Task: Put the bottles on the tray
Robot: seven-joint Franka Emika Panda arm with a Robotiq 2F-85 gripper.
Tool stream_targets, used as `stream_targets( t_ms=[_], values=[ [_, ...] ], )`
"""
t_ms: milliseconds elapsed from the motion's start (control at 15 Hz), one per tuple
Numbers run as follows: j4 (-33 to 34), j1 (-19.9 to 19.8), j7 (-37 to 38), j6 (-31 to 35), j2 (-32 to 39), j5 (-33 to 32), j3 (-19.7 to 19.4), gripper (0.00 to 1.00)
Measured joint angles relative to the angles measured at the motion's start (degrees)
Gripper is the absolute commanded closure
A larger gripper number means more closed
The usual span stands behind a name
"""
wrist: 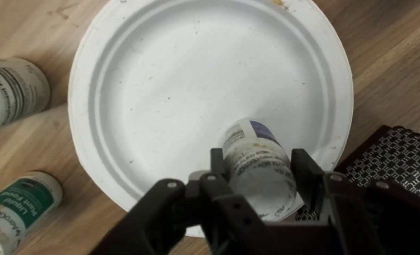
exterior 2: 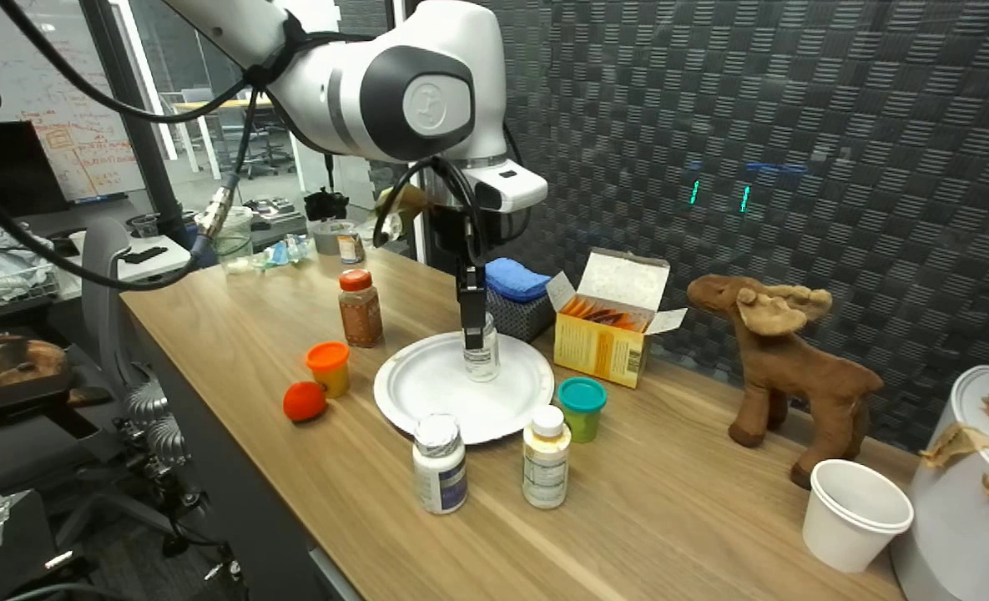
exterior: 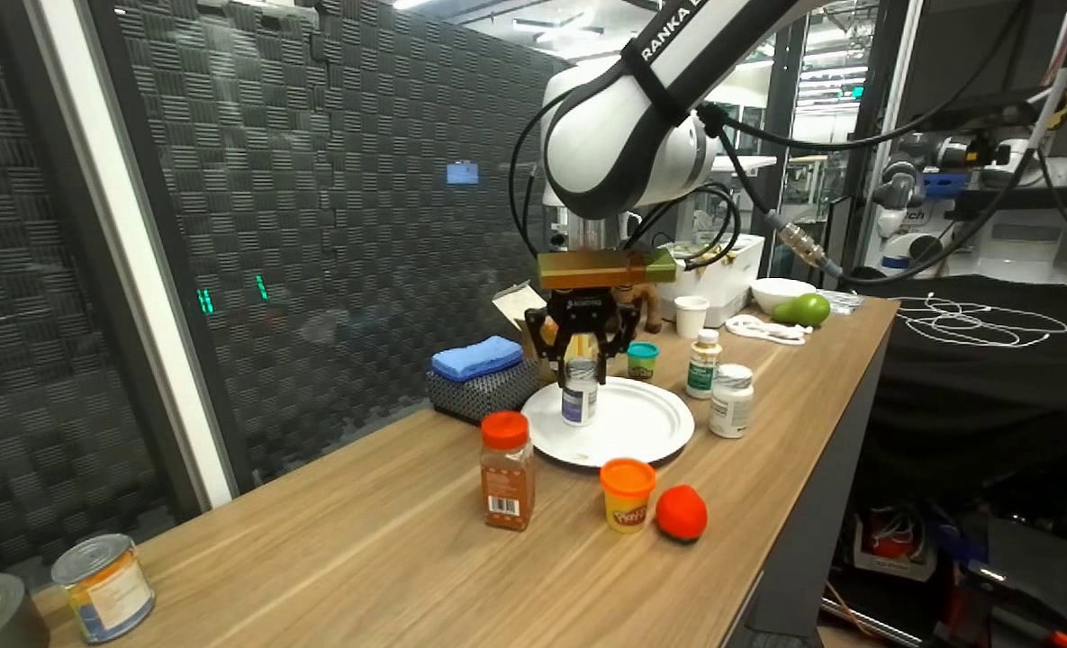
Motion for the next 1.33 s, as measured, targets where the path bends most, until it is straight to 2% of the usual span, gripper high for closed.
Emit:
stream_targets(
  t_ms=[67,200,333,400,800,1067,1333],
  values=[
    [0.0,0.0,0.0,0.0,0.0,0.0,0.0,0.24],
    [0.0,0.0,0.0,0.0,0.0,0.0,0.0,0.19],
    [0.0,0.1,-0.1,0.0,0.0,0.0,0.0,0.03],
    [0.0,0.3,-0.1,0.0,-0.1,0.0,0.0,0.0],
    [-0.1,3.7,-0.1,-1.6,-4.7,-0.9,1.0,0.0],
    [-0.7,5.9,-1.9,-4.2,-8.3,-0.8,5.1,0.0],
    [-1.5,7.4,-5.9,-6.5,-9.0,0.1,8.9,0.0]
  ],
)
